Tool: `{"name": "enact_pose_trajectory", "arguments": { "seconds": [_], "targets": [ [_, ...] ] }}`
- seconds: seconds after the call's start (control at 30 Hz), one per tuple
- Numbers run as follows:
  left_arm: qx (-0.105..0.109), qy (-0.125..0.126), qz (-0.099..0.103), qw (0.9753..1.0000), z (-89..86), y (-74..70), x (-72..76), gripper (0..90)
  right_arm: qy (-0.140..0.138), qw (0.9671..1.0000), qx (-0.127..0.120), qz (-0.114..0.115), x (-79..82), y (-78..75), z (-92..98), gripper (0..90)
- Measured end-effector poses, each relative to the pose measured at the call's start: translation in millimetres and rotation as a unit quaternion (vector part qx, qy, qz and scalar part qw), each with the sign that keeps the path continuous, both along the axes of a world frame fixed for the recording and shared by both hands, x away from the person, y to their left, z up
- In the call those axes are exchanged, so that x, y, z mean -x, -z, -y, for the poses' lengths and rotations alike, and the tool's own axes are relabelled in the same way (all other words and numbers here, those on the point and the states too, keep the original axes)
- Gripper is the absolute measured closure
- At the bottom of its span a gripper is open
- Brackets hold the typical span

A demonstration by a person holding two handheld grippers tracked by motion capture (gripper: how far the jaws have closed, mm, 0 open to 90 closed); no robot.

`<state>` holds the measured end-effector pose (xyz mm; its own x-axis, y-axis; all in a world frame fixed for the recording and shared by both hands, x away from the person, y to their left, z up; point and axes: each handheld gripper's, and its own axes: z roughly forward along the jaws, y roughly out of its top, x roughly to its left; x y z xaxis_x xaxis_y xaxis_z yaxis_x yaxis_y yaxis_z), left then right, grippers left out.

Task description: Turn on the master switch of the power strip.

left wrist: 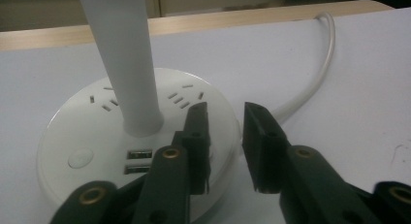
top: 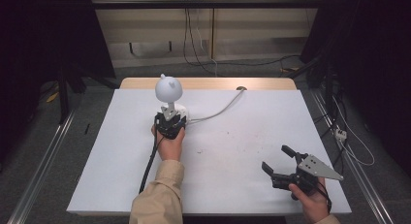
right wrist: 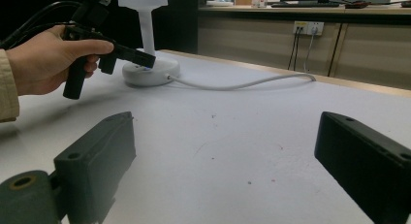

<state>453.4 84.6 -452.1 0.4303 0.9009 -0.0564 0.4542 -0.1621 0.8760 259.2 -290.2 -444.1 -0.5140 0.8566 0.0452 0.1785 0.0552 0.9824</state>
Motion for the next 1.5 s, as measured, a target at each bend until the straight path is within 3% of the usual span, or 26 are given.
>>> {"name": "enact_pose_trajectory", "arguments": {
  "seconds": [0.27,0.73,1.0,1.13,1.5],
  "targets": [
    [0.009,0.007,-0.004,0.9999,-4.0,-6.2,5.2,51.9,0.002,1.0,-0.001,-0.001,-1.1,0.4,-0.4,6.9],
    [0.025,0.037,-0.012,0.9989,-12.0,-14.3,16.1,38.1,-0.004,1.0,0.001,-0.001,-2.8,0.2,-5.5,7.0],
    [0.041,0.059,-0.015,0.9973,-10.6,-20.1,21.6,33.2,-0.003,1.0,0.001,-0.002,-3.4,0.3,-6.0,7.0],
    [0.039,0.071,-0.02,0.9965,-10.4,-21.7,23.9,29.1,-0.005,1.0,0.001,-0.002,-3.2,0.3,-6.8,7.0],
    [0.049,0.08,-0.02,0.9954,-13.9,-24.6,33.3,19.4,-0.006,1.0,0.001,-0.002,-3.3,0.4,-7.3,7.0]
  ]
}}
